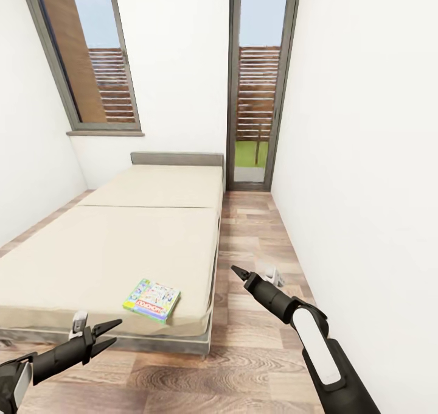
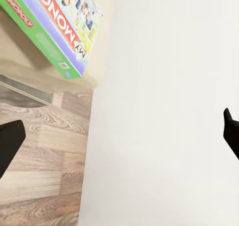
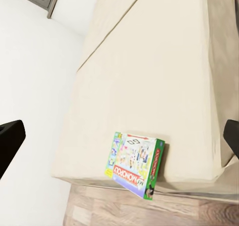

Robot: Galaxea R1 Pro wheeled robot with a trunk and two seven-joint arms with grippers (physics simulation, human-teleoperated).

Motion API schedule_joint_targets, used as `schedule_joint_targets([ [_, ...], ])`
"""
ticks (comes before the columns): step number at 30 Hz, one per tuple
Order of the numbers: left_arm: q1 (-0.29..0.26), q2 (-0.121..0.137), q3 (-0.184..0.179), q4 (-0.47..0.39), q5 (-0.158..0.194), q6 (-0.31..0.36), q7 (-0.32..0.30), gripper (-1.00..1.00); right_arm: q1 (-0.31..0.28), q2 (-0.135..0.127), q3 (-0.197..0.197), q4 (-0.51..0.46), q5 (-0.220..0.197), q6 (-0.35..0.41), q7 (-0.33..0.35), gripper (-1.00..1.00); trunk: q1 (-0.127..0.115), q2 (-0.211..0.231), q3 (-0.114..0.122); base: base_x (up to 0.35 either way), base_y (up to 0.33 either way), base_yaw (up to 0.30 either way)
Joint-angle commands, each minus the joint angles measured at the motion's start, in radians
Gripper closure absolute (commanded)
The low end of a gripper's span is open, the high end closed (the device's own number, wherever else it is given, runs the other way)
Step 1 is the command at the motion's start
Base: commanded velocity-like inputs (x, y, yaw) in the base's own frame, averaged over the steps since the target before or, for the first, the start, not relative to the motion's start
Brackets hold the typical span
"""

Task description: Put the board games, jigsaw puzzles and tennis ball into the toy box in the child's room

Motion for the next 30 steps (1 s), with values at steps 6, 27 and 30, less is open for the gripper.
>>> schedule_joint_targets([
  [6, -0.003, -0.001, 0.006, 0.0, -0.012, 0.013, -0.002, -1.0, -0.002, 0.001, -0.001, -0.005, 0.0, 0.005, 0.002, -1.0, 0.023, -0.043, -0.02, 0.0, 0.0, 0.0],
  [27, -0.003, -0.049, 0.005, 0.001, -0.009, 0.008, 0.112, -1.0, -0.002, 0.001, -0.001, -0.004, 0.001, 0.004, 0.001, -1.0, 0.103, -0.19, -0.086, 0.0, 0.0, 0.0],
  [30, -0.003, -0.049, 0.005, 0.001, -0.009, 0.008, 0.113, -1.0, -0.002, 0.001, -0.001, -0.003, 0.001, 0.004, 0.001, -1.0, 0.115, -0.211, -0.095, 0.0, 0.0, 0.0],
])
